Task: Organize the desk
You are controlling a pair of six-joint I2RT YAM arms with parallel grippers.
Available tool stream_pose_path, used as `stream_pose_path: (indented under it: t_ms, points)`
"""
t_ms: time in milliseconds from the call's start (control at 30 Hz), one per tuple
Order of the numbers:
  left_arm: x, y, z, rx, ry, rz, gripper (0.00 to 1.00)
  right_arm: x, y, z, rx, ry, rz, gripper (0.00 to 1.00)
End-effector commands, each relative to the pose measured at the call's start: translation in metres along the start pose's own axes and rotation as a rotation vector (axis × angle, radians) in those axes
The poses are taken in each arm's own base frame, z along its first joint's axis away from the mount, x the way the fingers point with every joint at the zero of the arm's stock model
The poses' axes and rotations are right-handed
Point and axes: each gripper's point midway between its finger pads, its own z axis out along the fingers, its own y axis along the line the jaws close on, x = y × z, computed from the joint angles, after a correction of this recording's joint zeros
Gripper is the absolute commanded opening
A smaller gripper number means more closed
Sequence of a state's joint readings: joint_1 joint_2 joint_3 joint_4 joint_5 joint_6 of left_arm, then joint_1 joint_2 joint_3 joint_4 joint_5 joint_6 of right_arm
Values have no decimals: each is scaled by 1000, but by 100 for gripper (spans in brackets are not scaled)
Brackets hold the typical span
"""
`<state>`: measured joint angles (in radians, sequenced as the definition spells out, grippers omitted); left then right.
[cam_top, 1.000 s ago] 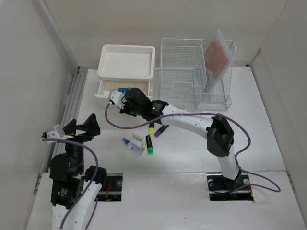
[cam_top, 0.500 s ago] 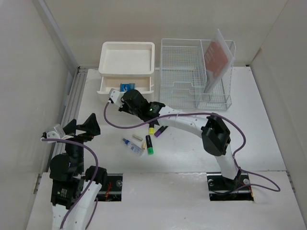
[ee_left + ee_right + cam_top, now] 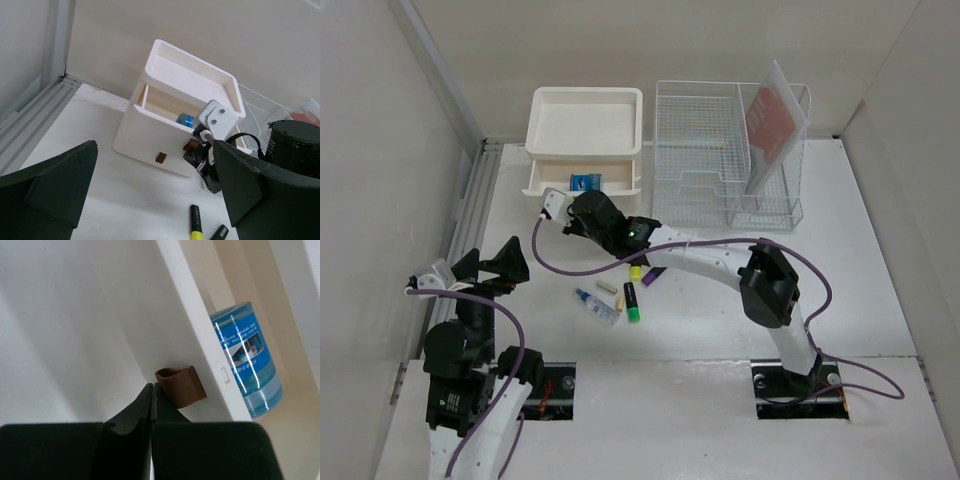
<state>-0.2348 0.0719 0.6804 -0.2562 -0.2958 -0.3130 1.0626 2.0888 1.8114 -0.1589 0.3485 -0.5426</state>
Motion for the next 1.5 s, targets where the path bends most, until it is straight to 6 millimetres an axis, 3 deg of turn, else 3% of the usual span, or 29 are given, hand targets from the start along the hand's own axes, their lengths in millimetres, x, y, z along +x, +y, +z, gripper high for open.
stream_pose_path:
  t_ms: [0,367,1100,1467]
  points:
    - [-8,-4,-2,20,-31,-17,100,-66,-61,-32,183,-164,43,0]
    - [-8,-4,-2,20,-31,-17,100,-66,-86,-36,322,-152,-21,0]
    - [-8,-4,-2,20,-31,-17,100,-57,-74,-5,311,-129,-61,0]
    - [-8,-4,-2,20,-31,-17,100,-91,-100,-50,304,-244,11,0]
